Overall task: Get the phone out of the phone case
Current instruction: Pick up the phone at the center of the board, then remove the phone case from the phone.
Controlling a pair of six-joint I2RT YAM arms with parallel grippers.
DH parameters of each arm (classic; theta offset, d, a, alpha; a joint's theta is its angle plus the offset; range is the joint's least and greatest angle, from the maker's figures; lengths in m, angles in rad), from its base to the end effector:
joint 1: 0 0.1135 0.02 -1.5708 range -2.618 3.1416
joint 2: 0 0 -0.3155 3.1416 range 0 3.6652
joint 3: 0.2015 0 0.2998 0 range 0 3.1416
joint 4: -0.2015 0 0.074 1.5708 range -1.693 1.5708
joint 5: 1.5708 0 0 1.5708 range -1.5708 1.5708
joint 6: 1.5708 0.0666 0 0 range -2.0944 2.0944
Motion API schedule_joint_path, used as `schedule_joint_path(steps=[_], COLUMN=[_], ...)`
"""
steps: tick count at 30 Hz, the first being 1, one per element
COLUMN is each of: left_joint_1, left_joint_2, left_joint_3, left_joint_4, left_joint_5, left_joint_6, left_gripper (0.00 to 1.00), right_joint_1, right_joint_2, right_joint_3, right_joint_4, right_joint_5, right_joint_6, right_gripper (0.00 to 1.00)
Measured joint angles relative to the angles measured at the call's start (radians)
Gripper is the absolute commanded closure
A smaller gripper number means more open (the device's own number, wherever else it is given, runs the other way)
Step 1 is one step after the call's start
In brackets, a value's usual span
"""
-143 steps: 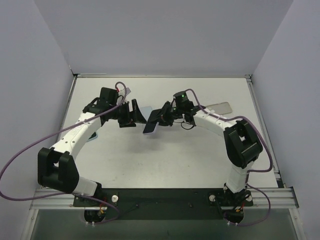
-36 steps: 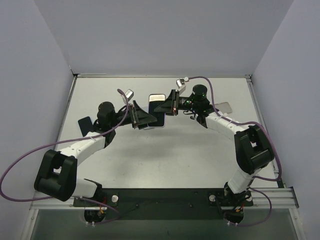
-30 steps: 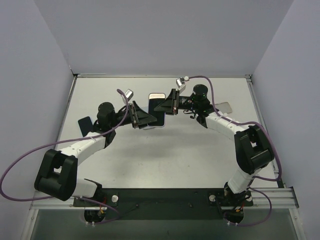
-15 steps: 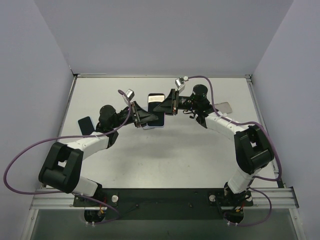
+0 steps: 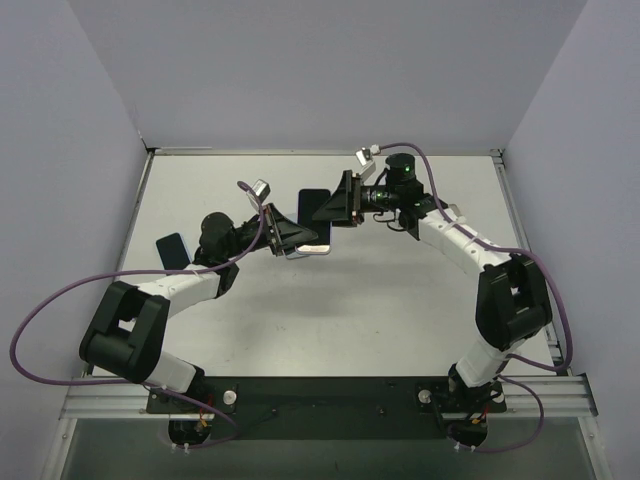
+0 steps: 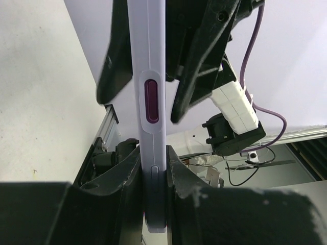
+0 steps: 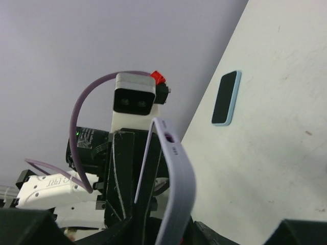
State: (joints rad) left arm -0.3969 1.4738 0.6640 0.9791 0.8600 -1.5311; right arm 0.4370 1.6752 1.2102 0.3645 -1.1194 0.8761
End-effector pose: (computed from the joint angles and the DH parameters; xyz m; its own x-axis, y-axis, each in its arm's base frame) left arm 0.3044 -0.1823 0.2760 -0.9342 -0.3153 -0.1667 0.1926 -0.0527 -0.9799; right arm 0.3777 0.2426 0.3389 -0.8232 -0.0146 -0.5676 -0.5676 0.0431 0.8222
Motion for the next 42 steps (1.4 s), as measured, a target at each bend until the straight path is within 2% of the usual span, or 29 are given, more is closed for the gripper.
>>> schedule_joint_path(steps=[4, 9, 12, 15, 16, 18, 23, 26, 27, 35, 42], left_joint_1=[0.000, -0.001, -0.001, -0.001, -0.001, -0.001, 0.001, 0.002, 0.001, -0.001, -0.002], left_joint_2=[0.000, -0.001, -0.007, -0.018, -0.022, -0.026, -0.027, -0.027, -0.027, -0.031, -0.076], left_joint_3=[-0.006, -0.011, -0.013, -0.016, -0.018, -0.019, -0.024, -0.034, -0.034, -0.034, -0.022], left_joint_4=[0.030, 0.059, 0.071, 0.077, 0.079, 0.080, 0.059, 0.048, 0.049, 0.038, -0.111], left_joint_5=[-0.001, -0.001, -0.001, -0.001, -0.001, -0.001, -0.018, -0.030, -0.030, -0.025, -0.017], left_joint_6=[-0.019, -0.034, -0.035, -0.035, -0.035, -0.035, -0.037, -0.037, -0.037, -0.024, 0.101], left_gripper=[1.00, 1.00, 1.00, 1.00, 1.00, 1.00, 1.00, 1.00, 1.00, 1.00, 1.00], right_joint_1=[-0.048, -0.072, -0.075, -0.080, -0.083, -0.090, -0.096, -0.094, -0.094, -0.094, -0.090], right_joint_2=[-0.001, 0.003, 0.010, 0.039, 0.061, 0.108, 0.227, 0.253, 0.253, 0.247, 0.187], right_joint_3=[0.027, 0.027, 0.007, -0.018, -0.021, -0.023, -0.023, -0.024, -0.025, -0.076, -0.195], right_joint_4=[-0.074, -0.014, 0.135, 0.353, 0.451, 0.605, 0.816, 0.848, 0.853, 0.910, 0.911], right_joint_5=[0.004, 0.000, -0.006, -0.015, -0.018, -0.020, -0.018, -0.021, -0.022, 0.006, 0.096], right_joint_6=[-0.061, 0.001, 0.114, 0.285, 0.365, 0.493, 0.799, 0.875, 0.887, 0.969, 1.049], right_gripper=[0.50, 0.50, 0.54, 0.64, 0.72, 0.81, 0.89, 0.94, 1.00, 1.00, 1.00])
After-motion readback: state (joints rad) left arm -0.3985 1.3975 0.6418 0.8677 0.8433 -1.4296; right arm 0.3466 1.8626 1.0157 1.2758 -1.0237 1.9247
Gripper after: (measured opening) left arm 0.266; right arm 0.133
